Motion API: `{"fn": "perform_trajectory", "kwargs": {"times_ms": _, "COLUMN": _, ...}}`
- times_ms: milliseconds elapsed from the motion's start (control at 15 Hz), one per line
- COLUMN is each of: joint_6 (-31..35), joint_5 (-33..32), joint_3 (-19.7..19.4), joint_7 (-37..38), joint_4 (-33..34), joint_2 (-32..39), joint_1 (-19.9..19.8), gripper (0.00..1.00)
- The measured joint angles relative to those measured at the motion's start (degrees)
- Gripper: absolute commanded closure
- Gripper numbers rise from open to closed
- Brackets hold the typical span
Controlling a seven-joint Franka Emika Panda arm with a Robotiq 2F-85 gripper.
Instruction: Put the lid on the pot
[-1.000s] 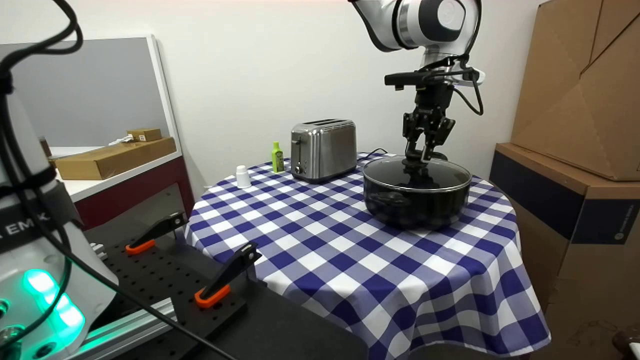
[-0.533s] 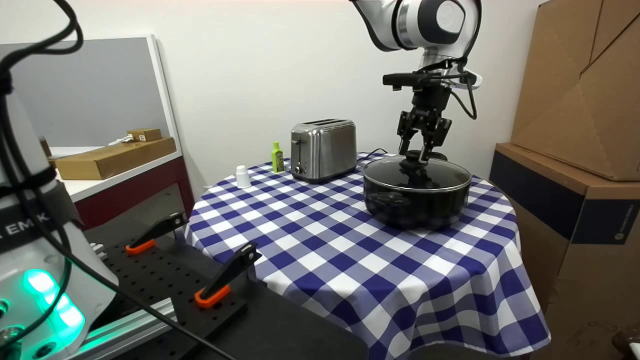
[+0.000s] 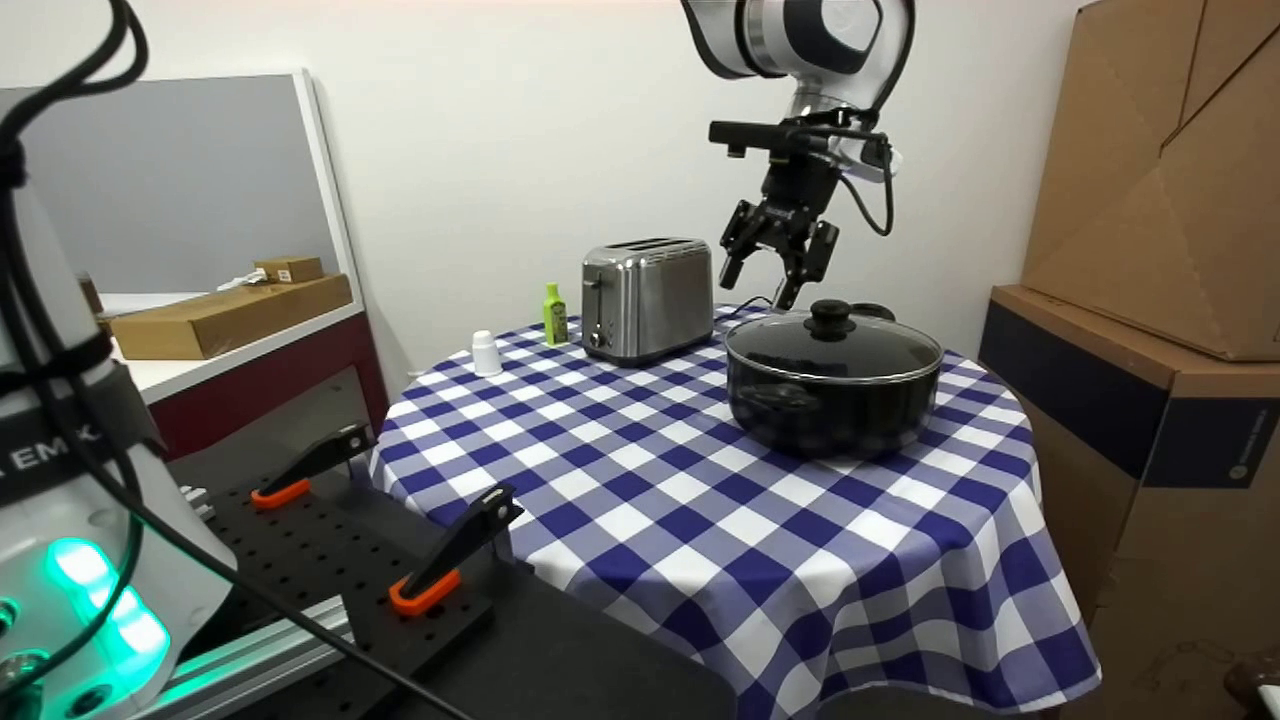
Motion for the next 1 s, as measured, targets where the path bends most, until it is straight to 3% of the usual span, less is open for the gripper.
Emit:
{"fn": "perform_trajectory", "kwargs": {"times_ms": 267, "joint_6": 1.0, "joint_5": -3.9, "joint_3": 0.4, "joint_7": -1.4, "joint_4": -12.5, "joint_2": -8.2, "joint_1": 4.2, "gripper": 0.0}}
{"fn": "perform_trajectory", "kwargs": {"times_ms": 800, "joint_6": 24.1, "joint_5": -5.7, "joint_3": 4.3, "joint_7": 8.5, "joint_4": -38.7, "joint_2": -24.4, "joint_1": 14.4, "gripper": 0.0}}
{"fn": "perform_trajectory", "kwargs": {"times_ms": 1000, "joint_6": 26.8, "joint_5": -5.7, "joint_3": 5.4, "joint_7": 11.8, "joint_4": -44.0, "joint_2": -28.5, "joint_1": 16.2, "gripper": 0.0}}
